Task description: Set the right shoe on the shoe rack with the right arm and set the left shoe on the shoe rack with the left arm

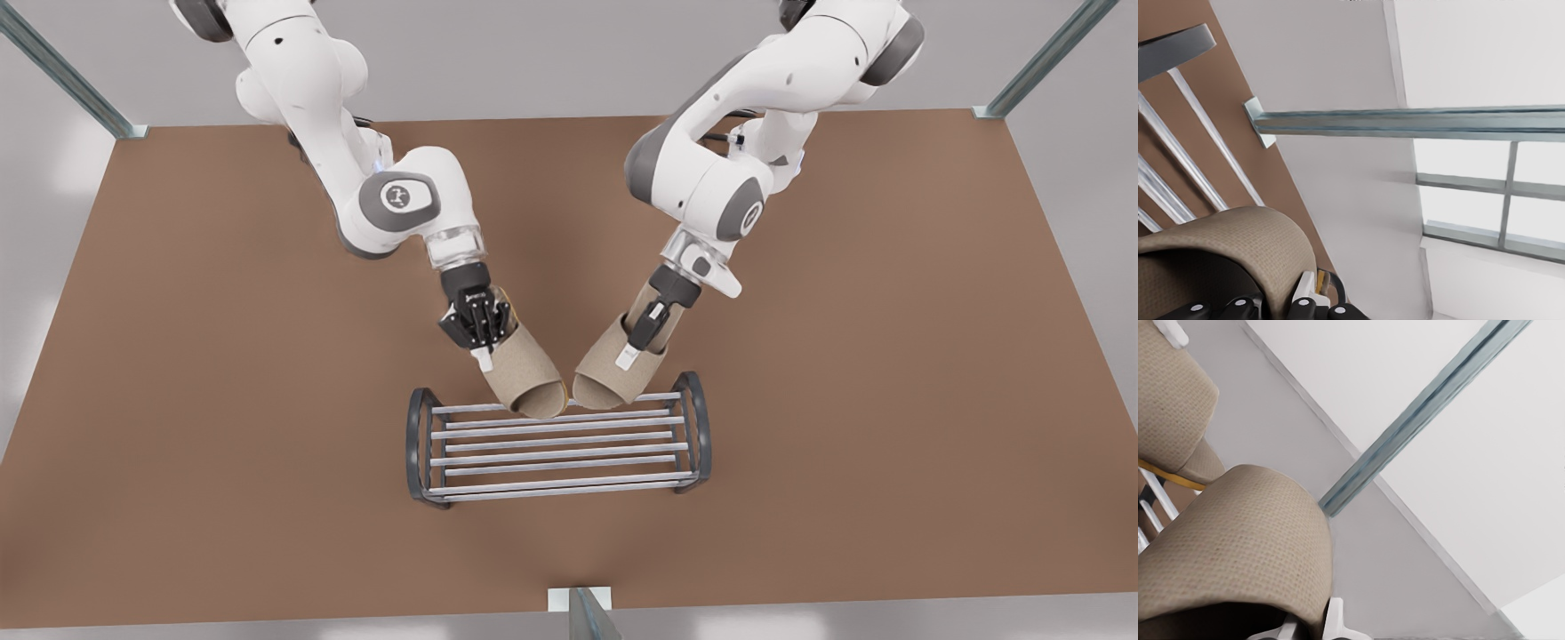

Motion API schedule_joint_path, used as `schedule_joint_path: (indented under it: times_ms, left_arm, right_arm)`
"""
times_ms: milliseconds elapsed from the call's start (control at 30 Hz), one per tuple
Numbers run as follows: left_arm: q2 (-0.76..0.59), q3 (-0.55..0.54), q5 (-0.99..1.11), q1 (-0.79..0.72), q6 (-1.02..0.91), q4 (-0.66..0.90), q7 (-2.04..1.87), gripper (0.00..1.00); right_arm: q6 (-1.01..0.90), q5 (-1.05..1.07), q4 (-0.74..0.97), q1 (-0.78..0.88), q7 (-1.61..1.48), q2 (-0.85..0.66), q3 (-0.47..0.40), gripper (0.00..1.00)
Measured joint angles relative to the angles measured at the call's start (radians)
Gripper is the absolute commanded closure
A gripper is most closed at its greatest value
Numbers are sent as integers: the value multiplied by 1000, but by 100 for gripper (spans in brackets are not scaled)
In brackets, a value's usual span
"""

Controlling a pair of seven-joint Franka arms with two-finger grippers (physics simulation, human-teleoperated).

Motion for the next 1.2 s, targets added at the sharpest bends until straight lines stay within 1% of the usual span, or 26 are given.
schedule_joint_path:
  times_ms: [100, 233, 267, 300, 433, 533, 633, 733, 833, 900, 933, 967, 1000, 1067, 1100, 1133, 1167, 1200]
  left_arm:
    - [3, 16, 9, -1, 14, 18, -38, 73]
    - [6, 45, 13, -2, 27, 33, -80, 73]
    - [10, 50, 13, -2, 29, 37, -90, 73]
    - [26, 54, 12, -5, 30, 54, -99, 73]
    - [101, 63, 58, -62, 23, 106, -130, 73]
    - [160, 68, 98, -86, 15, 151, -149, 73]
    - [175, 78, 117, -83, 7, 163, -167, 73]
    - [197, 87, 127, -84, -14, 177, -182, 73]
    - [223, 121, 134, -108, -52, 184, -195, 73]
    - [236, 138, 137, -122, -76, 185, -203, 69]
    - [245, 145, 138, -129, -89, 185, -206, 63]
    - [252, 155, 139, -137, -101, 185, -209, 36]
    - [257, 163, 140, -141, -115, 184, -213, 0]
    - [258, 171, 148, -144, -143, 181, -221, 0]
    - [258, 174, 151, -144, -154, 181, -224, 0]
    - [258, 177, 153, -144, -162, 180, -227, 0]
    - [258, 179, 155, -144, -168, 180, -229, 0]
    - [259, 180, 159, -145, -173, 180, -231, 0]
  right_arm:
    - [-139, 135, 40, 22, -97, 79, -26, 79]
    - [-280, 202, 51, 21, -212, 118, -33, 79]
    - [-308, 211, 62, 35, -238, 134, -41, 71]
    - [-334, 215, 71, 47, -259, 145, -48, 0]
    - [-417, 196, 80, 72, -306, 165, -55, 0]
    - [-444, 199, 83, 73, -340, 190, -58, 0]
    - [-429, 212, 140, 74, -375, 260, -62, 0]
    - [-392, 223, 182, 74, -409, 291, -71, 0]
    - [-345, 225, 151, 73, -440, 266, -82, 0]
    - [-298, 225, 79, 74, -461, 207, -82, 0]
    - [-266, 226, 51, 70, -471, 183, -82, 0]
    - [-230, 226, 27, 64, -481, 165, -82, 0]
    - [-189, 226, -11, 59, -490, 135, -82, 0]
    - [-113, 248, -84, 19, -506, 39, -63, 0]
    - [-86, 292, -122, -24, -514, -23, -36, 0]
    - [-84, 363, -152, -82, -523, -84, 10, 0]
    - [-118, 499, -148, -153, -545, -136, 88, 0]
    - [-172, 678, -118, -189, -579, -186, 136, 0]
